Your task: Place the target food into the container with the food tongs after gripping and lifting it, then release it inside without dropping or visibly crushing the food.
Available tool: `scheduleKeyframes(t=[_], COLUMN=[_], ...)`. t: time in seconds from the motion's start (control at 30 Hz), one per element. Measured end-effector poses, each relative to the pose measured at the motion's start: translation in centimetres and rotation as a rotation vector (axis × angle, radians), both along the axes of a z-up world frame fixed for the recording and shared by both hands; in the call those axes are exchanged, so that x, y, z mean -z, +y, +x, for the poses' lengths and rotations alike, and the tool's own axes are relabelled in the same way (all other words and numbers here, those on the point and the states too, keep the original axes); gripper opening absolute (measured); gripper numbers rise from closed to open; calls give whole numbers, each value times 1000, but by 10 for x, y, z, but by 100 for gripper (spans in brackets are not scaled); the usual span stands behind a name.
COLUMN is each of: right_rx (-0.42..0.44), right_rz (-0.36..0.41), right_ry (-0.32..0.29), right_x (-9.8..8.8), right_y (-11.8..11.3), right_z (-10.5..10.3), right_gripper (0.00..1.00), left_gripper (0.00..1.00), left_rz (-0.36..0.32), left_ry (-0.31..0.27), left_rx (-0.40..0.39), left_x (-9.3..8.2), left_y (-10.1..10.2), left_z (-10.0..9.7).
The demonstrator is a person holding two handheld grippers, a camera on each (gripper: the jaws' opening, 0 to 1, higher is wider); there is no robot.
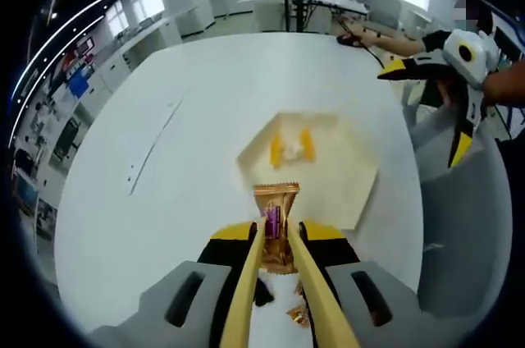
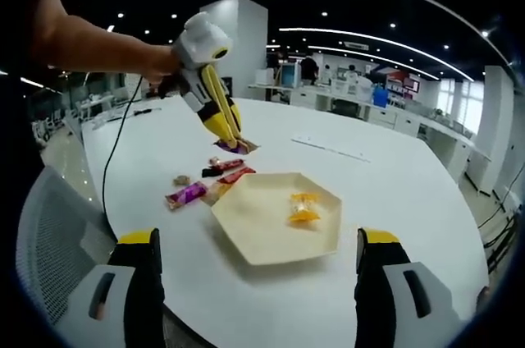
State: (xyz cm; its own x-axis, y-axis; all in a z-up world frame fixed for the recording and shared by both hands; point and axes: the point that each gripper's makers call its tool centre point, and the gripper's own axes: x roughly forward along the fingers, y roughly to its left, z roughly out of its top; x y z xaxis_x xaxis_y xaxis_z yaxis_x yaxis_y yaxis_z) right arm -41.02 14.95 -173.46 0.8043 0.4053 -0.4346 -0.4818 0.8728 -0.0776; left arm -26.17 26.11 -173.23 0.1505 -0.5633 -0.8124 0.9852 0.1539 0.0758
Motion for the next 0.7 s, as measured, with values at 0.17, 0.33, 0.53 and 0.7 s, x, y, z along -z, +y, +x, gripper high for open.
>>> scheduleKeyframes(t=[0.17,0.33,0.53,0.7], right_rx=[-3,-1,3,5], right_rz=[-5,-4,0,0], right_ry=[-4,-5,-9,-11], right_x=[0,-1,-2,-2], right_y=[0,0,-1,-1], right_z=[0,0,0,0], right_gripper=[96,96,95,95], left_gripper=[17,17,17,17], left_rz=[-2,-5,-12,-22], left_ry=[6,11,7,10], left_rx=[18,31,45,50], left_x=[1,0,-3,-6], left_y=[-16,-29,-42,-47], left_z=[-3,-7,-9,-10])
